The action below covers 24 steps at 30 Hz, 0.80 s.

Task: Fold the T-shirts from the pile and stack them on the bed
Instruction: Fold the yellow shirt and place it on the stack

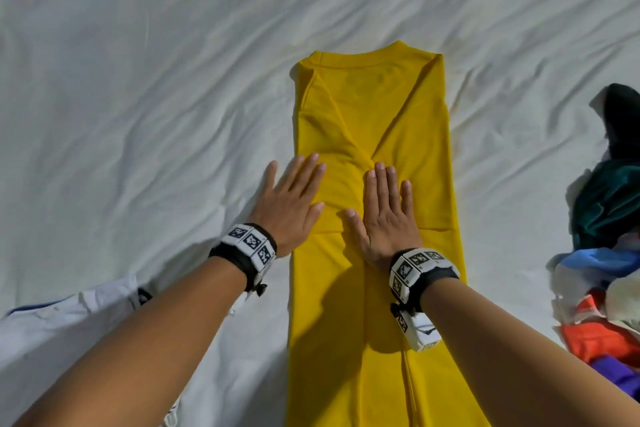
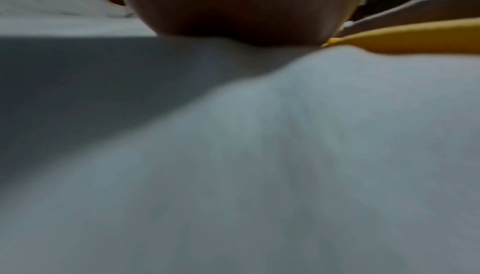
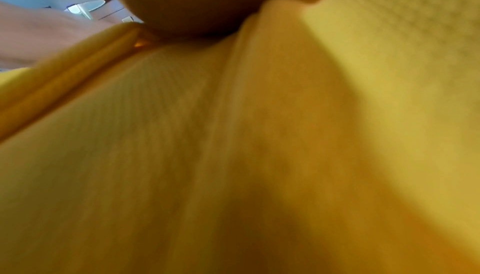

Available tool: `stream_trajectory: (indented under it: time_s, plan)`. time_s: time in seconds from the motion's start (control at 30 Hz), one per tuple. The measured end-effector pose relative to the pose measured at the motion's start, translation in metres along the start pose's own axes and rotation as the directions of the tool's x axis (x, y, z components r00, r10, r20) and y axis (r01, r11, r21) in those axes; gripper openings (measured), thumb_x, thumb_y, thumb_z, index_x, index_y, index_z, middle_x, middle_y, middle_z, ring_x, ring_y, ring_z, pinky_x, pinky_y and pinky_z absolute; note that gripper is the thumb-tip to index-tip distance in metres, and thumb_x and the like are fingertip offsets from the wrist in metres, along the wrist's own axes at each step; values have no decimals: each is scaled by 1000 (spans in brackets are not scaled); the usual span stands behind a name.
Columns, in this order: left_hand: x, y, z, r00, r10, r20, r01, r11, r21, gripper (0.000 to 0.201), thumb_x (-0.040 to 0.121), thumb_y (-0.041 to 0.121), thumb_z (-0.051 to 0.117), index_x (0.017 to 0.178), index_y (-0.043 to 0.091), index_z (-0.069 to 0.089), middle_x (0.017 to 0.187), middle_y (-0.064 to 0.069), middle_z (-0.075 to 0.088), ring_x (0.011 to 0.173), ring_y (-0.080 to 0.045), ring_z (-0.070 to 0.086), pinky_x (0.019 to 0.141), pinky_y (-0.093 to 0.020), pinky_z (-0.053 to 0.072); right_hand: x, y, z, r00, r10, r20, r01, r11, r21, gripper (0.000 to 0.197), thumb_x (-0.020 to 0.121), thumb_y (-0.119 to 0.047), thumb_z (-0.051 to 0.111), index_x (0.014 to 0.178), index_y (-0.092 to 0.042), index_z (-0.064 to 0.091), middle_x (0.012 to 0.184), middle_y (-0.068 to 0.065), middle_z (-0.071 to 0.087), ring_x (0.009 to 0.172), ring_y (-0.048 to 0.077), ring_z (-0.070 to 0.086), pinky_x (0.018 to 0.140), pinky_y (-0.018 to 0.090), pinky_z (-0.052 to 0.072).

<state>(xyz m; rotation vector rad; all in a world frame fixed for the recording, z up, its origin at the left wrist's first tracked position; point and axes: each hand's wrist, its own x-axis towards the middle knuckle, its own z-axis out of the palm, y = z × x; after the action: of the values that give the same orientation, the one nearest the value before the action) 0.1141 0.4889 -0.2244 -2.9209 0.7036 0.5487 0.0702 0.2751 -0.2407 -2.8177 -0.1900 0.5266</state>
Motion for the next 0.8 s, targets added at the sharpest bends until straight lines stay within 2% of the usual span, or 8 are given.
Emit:
stream_trajectory:
  time_s: [0.1, 0.23, 0.4, 0.47, 0.53, 0.63, 0.7, 0.8]
  plan:
    - [-7, 5, -8, 989, -150, -7, 150, 987, -62, 70, 106, 51, 7, 161, 16, -15, 168, -11, -22, 156, -32, -13, 123, -63, 0, 1, -1, -1, 1000, 4, 11, -4, 1000, -9, 79, 101, -61, 2, 159, -10, -14, 165, 7, -27, 151, 21, -30, 123, 47, -17]
    - [-28, 39, 0, 999, -33, 7, 34, 997, -67, 66, 107, 50, 9, 161, 21, -17, 168, -7, -23, 156, -30, -16, 122, -64, 5, -1, -1, -8, 999, 10, 36, -10, 1000, -6, 80, 100, -64, -2, 159, -11, -17, 163, 5, -31, 149, 20, -33, 122, 46, -20]
    - [-71, 47, -1, 968, -246, 44, 250, 950, -189, 70, 107, 52, 14, 162, 20, -14, 168, -10, -21, 155, -31, -18, 122, -64, -3, -49, -10, -31, 999, -39, 13, 39, 999, -15, 77, 102, -62, -1, 159, -12, -15, 162, 7, -29, 150, 22, -29, 123, 45, -18]
    - [-103, 65, -5, 982, -185, 23, 186, 969, -162, 67, 107, 50, 19, 163, 22, -4, 168, -12, -21, 155, -33, -18, 122, -64, -3, -86, -13, -32, 995, -99, -10, 99, 995, -12, 72, 104, -55, 5, 161, -12, -3, 167, 9, -18, 153, 25, -23, 125, 44, -13]
    - [-141, 86, -10, 995, -81, 63, 90, 985, -148, 58, 108, 46, 26, 161, 23, 19, 170, -13, -9, 156, -35, -10, 123, -62, 3, -128, -17, -31, 993, -122, -6, 122, 992, 20, 62, 106, -44, 24, 159, -12, 23, 169, 13, 7, 156, 32, -3, 127, 46, 2]
    - [-195, 115, -14, 989, 80, 126, -56, 981, -184, 43, 106, 41, 36, 141, 21, 51, 154, -12, 39, 143, -33, 31, 113, -53, 29, -187, -19, -23, 997, -82, 15, 82, 997, -3, 40, 101, -29, 50, 137, -14, 56, 145, 14, 50, 135, 36, 42, 109, 49, 39]
    - [-226, 134, -11, 980, 151, 127, -115, 960, -255, 36, 103, 40, 41, 126, 19, 60, 130, -7, 57, 121, -29, 47, 100, -46, 38, -222, -19, -12, 998, -51, 44, 51, 999, -8, 32, 97, -25, 55, 126, -14, 63, 125, 11, 59, 116, 34, 49, 93, 48, 47]
    - [-268, 159, -2, 971, 146, 188, -73, 934, -350, 38, 97, 48, 49, 120, 20, 60, 119, -4, 61, 112, -28, 52, 94, -45, 41, -270, -20, 0, 996, -10, 89, 9, 1000, 8, 20, 97, -24, 55, 111, -13, 65, 108, 10, 60, 103, 33, 52, 81, 43, 46]
